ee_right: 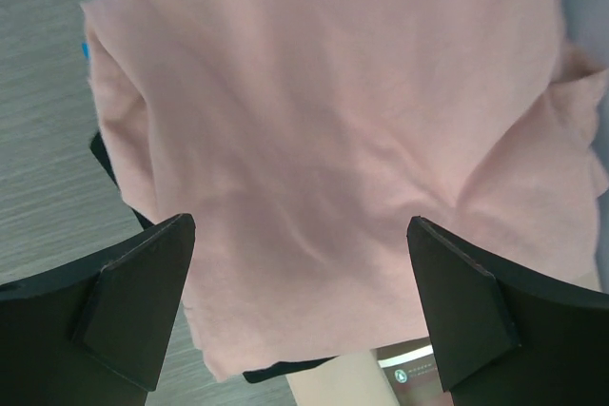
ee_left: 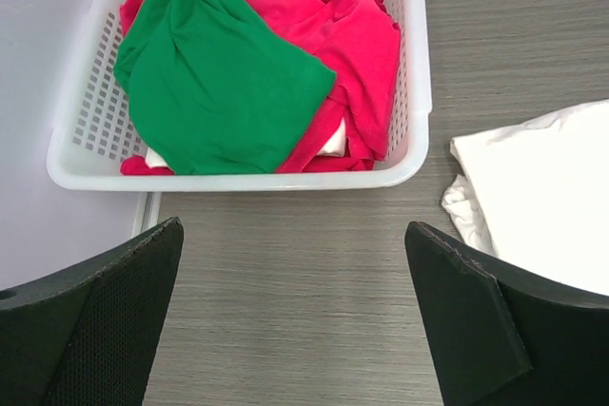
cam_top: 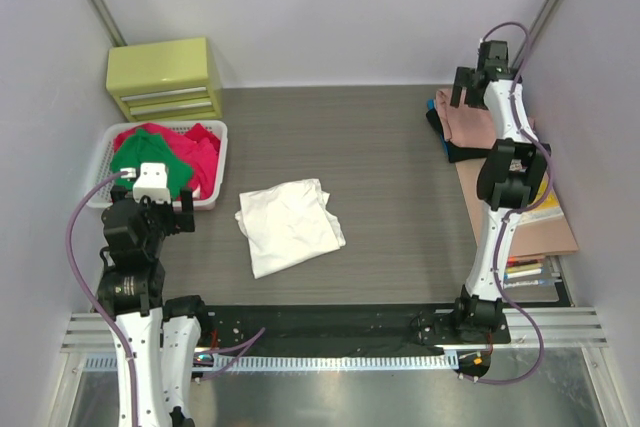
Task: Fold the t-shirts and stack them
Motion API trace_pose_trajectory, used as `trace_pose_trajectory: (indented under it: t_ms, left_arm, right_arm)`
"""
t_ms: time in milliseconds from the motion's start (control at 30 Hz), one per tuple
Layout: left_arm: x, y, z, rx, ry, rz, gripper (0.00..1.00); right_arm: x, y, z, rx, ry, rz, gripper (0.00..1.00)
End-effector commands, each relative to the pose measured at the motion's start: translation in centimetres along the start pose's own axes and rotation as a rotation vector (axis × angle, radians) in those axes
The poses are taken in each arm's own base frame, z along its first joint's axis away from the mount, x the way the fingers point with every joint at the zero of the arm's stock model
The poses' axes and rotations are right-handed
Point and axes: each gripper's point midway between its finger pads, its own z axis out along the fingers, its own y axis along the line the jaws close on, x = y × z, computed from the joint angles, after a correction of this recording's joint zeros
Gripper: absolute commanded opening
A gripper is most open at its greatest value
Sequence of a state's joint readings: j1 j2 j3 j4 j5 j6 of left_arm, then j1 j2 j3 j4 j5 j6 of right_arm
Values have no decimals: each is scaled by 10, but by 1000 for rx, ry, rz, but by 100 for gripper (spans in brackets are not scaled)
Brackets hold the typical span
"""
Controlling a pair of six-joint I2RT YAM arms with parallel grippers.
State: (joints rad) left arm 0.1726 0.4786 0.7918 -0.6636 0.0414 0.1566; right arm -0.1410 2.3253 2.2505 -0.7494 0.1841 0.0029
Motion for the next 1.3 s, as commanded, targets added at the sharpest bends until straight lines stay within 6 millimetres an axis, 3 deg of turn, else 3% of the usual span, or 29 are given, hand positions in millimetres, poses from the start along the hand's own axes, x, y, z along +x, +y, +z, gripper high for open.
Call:
trace_pose_trajectory:
  t_ms: [0,200,367,533,700,900,1100,1133,1267]
  left_arm:
    - [-2,-2,-1,10,-19,-2,100]
    - [-1,-3,1,17,-14,-1,100]
    - [-1,-4,2,22,-12,1,100]
    - [1,-3,2,18,-9,4,100]
    - [0,-4,1,27,-11,5,100]
    - [1,-4,1,28,-8,7,100]
    - [1,-5,2,30,-4,10,100]
    - [2,-4,1,28,-2,8,100]
    - [3,-4,1,27,1,9,100]
  right_arm:
    - [24,-9,14,-4,58,75,100]
    - [57,-18,28,-19,111,92,100]
    - [102,6,45,-162,227,155,100]
    - [136,31,44,-272,313,151,100]
    - [150,65,21,-408,337,112,100]
    - [165,92,4,-468,358,53,100]
    - [192,148,-25,-588,399,-80,100]
    - [203,165,-33,-622,419,-114,100]
    - [223,183,-54,-696,476,-109,100]
